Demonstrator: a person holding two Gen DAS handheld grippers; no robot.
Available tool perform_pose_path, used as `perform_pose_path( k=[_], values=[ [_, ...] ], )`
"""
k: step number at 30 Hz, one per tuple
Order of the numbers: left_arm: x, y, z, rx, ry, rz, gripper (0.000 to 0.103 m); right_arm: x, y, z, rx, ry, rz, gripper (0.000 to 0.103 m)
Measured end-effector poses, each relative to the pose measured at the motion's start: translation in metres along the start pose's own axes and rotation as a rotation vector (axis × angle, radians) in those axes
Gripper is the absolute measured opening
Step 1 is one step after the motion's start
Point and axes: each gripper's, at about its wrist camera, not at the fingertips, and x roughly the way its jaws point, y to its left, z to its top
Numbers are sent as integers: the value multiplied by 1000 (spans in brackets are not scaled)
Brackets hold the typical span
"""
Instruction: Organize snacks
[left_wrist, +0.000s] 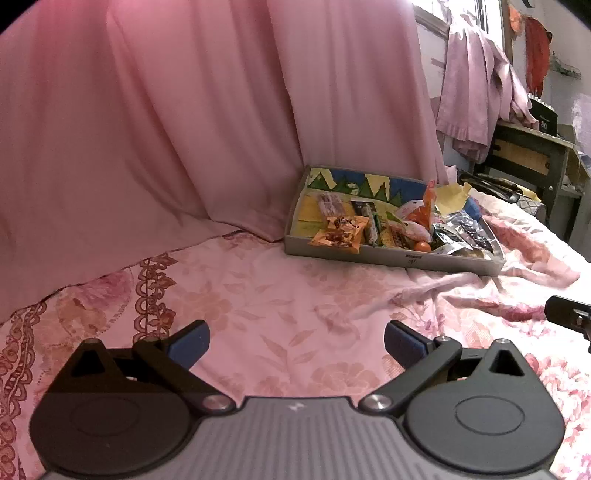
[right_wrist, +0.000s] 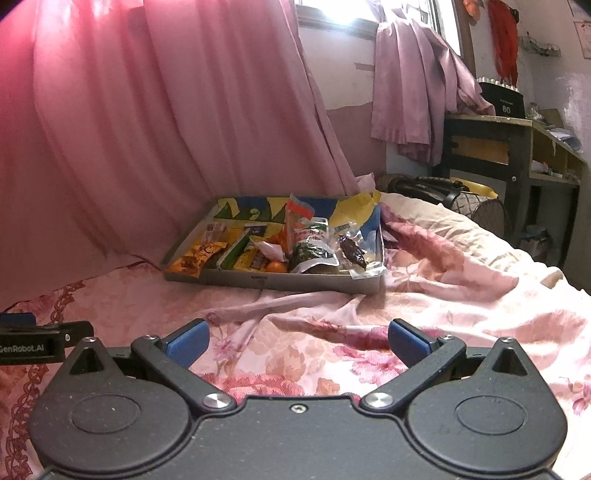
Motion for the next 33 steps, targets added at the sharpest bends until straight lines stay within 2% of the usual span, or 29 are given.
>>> perform_pose_path(
  k=[9,16,33],
  values=[
    [-8,-2,-1,11,-41,-13,103,1,-2,-3,15,13,8,102],
    [-12,-5,-1,31,-55,-20,103,0,3,-7,-13,6,-22,102],
    [-12,-4,-2,37,-43,-19,103,-2,4,-10,-20,12,-10,102]
  ],
)
